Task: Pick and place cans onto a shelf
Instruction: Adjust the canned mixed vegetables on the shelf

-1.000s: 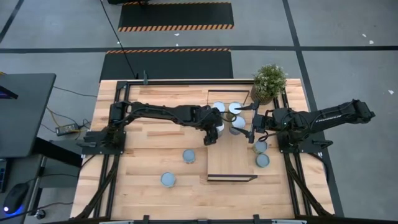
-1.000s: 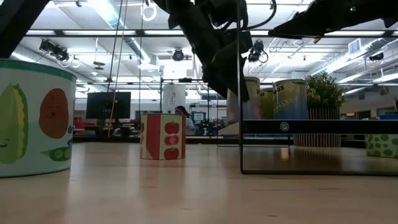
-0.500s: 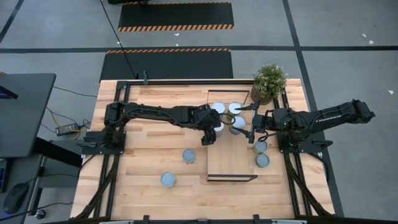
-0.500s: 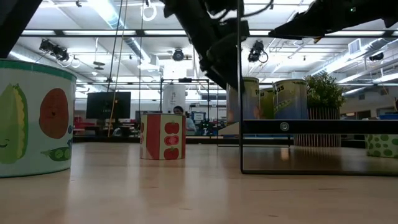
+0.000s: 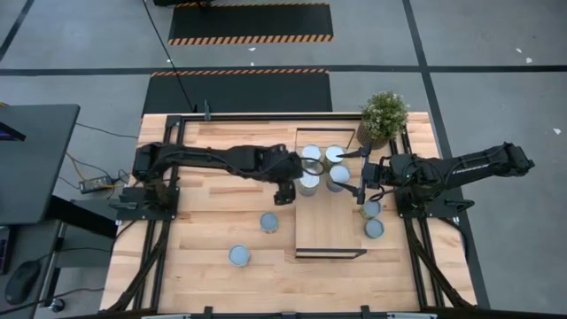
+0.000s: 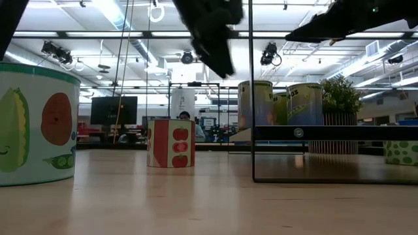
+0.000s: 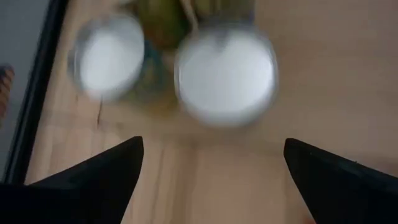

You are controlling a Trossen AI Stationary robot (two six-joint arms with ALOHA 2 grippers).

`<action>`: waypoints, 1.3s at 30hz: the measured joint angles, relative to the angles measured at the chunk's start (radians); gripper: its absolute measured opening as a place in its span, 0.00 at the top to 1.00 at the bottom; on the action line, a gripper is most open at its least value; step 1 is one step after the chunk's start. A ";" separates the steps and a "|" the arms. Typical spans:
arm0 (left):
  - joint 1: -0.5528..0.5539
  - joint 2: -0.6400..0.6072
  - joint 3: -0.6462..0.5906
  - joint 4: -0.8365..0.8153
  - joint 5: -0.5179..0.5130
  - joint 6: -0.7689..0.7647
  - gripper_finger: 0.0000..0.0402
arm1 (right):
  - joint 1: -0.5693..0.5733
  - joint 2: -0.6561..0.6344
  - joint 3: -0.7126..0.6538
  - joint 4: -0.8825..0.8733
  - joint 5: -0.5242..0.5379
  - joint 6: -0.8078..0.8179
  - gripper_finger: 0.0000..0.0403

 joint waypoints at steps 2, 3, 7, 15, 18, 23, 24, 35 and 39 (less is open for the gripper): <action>-0.020 -0.020 -0.001 -0.047 0.010 -0.048 0.02 | 0.000 -0.002 0.000 -0.001 0.000 0.008 0.05; -0.035 -0.023 -0.001 -0.087 0.018 -0.075 0.02 | 0.000 -0.004 0.000 -0.008 -0.001 0.010 0.05; -0.114 -0.037 -0.003 -0.209 0.056 -0.199 0.02 | 0.001 -0.006 0.000 -0.010 0.000 0.018 0.05; -0.302 -0.037 -0.002 -0.293 0.109 -0.500 0.02 | 0.011 -0.003 0.000 -0.009 -0.001 0.024 0.05; -0.356 -0.037 -0.002 -0.293 0.037 -0.584 0.02 | 0.012 -0.003 0.000 -0.009 -0.015 0.024 0.05; -0.440 -0.037 -0.002 -0.294 -0.041 -0.760 0.02 | 0.012 -0.003 0.000 -0.009 -0.081 0.024 0.05; -0.461 -0.037 -0.002 -0.296 -0.062 -0.799 0.02 | 0.012 -0.003 0.000 -0.010 -0.086 0.023 0.05; -0.668 -0.037 -0.002 -0.388 0.110 -1.393 0.02 | 0.012 -0.003 0.000 -0.057 -0.137 -0.010 0.05; -0.733 -0.036 -0.002 -0.388 0.179 -1.609 0.02 | 0.012 -0.003 0.000 -0.059 -0.140 -0.036 0.05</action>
